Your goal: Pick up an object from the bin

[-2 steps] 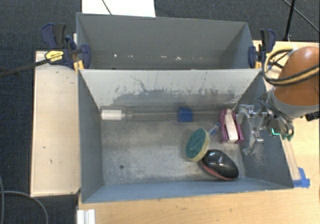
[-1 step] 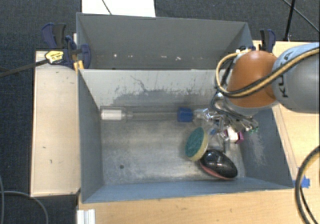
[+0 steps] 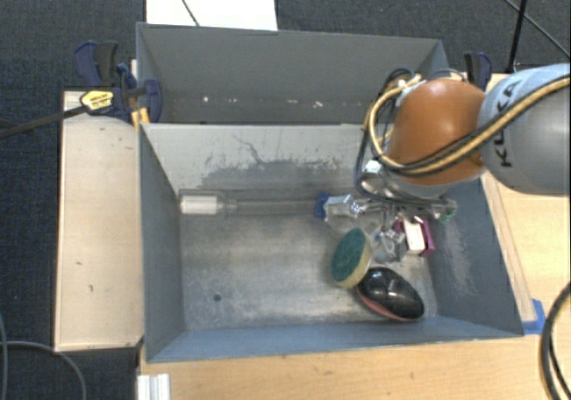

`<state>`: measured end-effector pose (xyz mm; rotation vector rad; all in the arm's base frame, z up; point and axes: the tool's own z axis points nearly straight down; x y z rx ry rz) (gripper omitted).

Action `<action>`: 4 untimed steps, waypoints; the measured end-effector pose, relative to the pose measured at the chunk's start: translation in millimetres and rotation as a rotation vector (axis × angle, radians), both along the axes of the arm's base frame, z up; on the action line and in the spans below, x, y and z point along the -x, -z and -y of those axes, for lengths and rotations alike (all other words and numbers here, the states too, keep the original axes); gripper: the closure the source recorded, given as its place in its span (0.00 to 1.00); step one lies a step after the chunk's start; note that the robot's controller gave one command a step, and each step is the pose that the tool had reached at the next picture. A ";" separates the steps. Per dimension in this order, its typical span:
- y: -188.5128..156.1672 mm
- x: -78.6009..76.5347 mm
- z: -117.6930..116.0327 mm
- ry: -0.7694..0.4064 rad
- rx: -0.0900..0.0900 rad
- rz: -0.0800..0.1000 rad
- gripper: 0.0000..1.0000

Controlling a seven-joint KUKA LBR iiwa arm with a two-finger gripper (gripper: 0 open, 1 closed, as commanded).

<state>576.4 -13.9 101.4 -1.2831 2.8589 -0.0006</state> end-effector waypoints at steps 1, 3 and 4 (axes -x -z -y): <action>-25.1 2.8 -10.1 -0.300 0.002 0.000 0.00; 29.2 19.2 21.4 -0.884 0.000 0.005 0.00; 31.1 20.5 25.1 -0.878 0.003 -0.002 1.00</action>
Offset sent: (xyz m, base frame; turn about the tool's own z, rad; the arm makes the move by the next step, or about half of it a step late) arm -0.0040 0.0092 0.0239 -0.2999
